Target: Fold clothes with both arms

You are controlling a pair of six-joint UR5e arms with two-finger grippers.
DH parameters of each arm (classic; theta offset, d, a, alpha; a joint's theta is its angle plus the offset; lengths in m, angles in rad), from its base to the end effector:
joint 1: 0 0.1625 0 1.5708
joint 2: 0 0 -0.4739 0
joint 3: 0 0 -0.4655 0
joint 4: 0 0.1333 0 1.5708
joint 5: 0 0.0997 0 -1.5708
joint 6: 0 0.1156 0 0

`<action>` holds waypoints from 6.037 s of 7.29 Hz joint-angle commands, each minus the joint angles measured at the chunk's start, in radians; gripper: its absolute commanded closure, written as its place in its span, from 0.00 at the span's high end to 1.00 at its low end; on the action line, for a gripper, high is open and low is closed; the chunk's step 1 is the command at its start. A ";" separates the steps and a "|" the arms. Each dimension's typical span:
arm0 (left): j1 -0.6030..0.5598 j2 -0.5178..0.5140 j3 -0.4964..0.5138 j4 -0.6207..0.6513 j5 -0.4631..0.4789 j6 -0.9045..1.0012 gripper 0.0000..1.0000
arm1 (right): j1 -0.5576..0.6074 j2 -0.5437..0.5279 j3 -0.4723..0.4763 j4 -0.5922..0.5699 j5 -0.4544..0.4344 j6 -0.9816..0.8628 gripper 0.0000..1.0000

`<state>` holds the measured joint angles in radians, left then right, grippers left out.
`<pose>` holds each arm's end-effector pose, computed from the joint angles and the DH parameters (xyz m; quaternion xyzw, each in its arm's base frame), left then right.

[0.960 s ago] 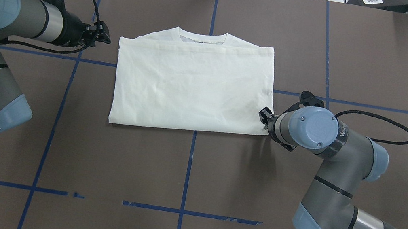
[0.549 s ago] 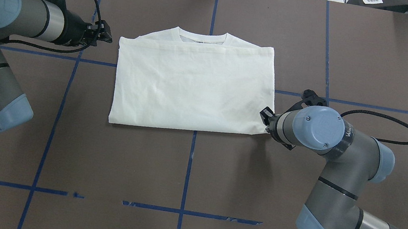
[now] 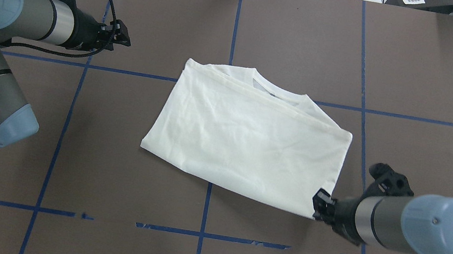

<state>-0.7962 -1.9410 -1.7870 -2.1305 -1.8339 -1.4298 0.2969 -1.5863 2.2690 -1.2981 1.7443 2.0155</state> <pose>0.4172 -0.5739 0.3018 0.1444 0.5293 -0.2007 0.8116 -0.4491 -0.2559 0.3270 -0.1105 -0.4511 0.2835 0.8390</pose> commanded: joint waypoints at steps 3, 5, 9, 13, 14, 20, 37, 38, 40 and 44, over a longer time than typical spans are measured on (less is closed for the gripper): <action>0.113 -0.030 -0.054 0.004 -0.120 -0.126 0.54 | -0.318 -0.087 0.090 -0.001 0.016 0.040 1.00; 0.198 -0.038 -0.057 0.012 -0.117 -0.274 0.58 | -0.247 -0.077 0.098 -0.001 -0.014 0.040 1.00; 0.353 -0.079 0.010 0.164 -0.105 -0.445 0.58 | 0.033 -0.006 0.061 0.000 0.001 0.028 1.00; 0.354 -0.116 0.106 0.167 -0.084 -0.443 0.52 | 0.079 0.077 -0.022 0.000 0.000 0.023 1.00; 0.354 -0.113 0.103 0.176 -0.084 -0.445 0.28 | 0.082 0.078 -0.020 0.000 0.001 0.023 1.00; 0.119 -0.166 0.174 0.189 -0.087 -0.229 0.00 | 0.085 0.078 -0.023 0.000 -0.003 0.025 1.00; -0.058 -0.312 0.259 0.061 -0.200 -0.222 0.47 | -0.012 0.434 -0.460 -0.018 -0.140 0.163 0.65; -0.058 -0.312 0.258 0.061 -0.200 -0.224 0.47 | -0.016 0.431 -0.462 -0.018 -0.140 0.178 0.50; -0.058 -0.312 0.247 0.073 -0.199 -0.235 0.47 | -0.019 0.434 -0.456 -0.018 -0.140 0.180 0.02; -0.034 -0.267 0.179 0.075 -0.199 -0.262 0.47 | -0.010 0.416 -0.396 -0.018 -0.134 0.178 0.00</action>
<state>-0.8470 -2.2386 -1.5611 -2.0568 -2.0330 -1.6723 0.2816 -1.1599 1.8386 -1.3158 1.6070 2.1944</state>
